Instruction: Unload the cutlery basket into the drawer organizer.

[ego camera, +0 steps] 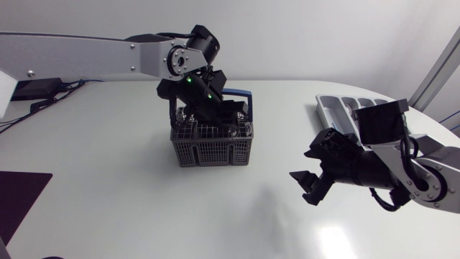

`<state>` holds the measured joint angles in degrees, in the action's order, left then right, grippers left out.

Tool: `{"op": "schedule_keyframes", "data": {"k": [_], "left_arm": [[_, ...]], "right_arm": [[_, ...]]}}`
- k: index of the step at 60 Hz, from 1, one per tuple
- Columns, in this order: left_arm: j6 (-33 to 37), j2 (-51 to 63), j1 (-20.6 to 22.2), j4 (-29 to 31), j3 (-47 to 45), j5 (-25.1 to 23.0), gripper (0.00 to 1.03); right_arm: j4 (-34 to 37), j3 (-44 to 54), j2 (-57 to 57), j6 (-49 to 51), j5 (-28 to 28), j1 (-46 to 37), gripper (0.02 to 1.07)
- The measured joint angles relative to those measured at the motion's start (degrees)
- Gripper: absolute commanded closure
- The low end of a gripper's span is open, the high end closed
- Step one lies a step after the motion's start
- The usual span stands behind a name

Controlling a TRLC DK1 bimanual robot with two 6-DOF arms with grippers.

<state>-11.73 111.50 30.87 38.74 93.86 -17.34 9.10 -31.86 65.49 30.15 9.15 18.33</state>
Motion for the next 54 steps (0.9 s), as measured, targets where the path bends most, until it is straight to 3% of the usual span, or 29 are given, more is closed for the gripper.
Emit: {"op": "schedule_keyframes", "data": {"k": [12,42,51,54], "left_arm": [[0.4,0.2,0.0,-1.2,0.3,0.0,0.76],[1.3,1.1,0.0,-1.4,0.4,-0.2,0.79],[1.3,1.1,0.0,-1.4,0.4,-0.2,0.99],[1.3,1.1,0.0,-1.4,0.4,-0.4,1.00]], "right_arm": [[0.0,0.2,0.1,0.1,0.0,0.2,0.24],[-0.3,0.2,0.1,0.1,0.0,0.4,0.24],[-0.5,0.5,0.1,0.1,0.0,0.4,0.24],[-0.7,0.6,0.1,0.1,0.0,0.4,0.24]]}}
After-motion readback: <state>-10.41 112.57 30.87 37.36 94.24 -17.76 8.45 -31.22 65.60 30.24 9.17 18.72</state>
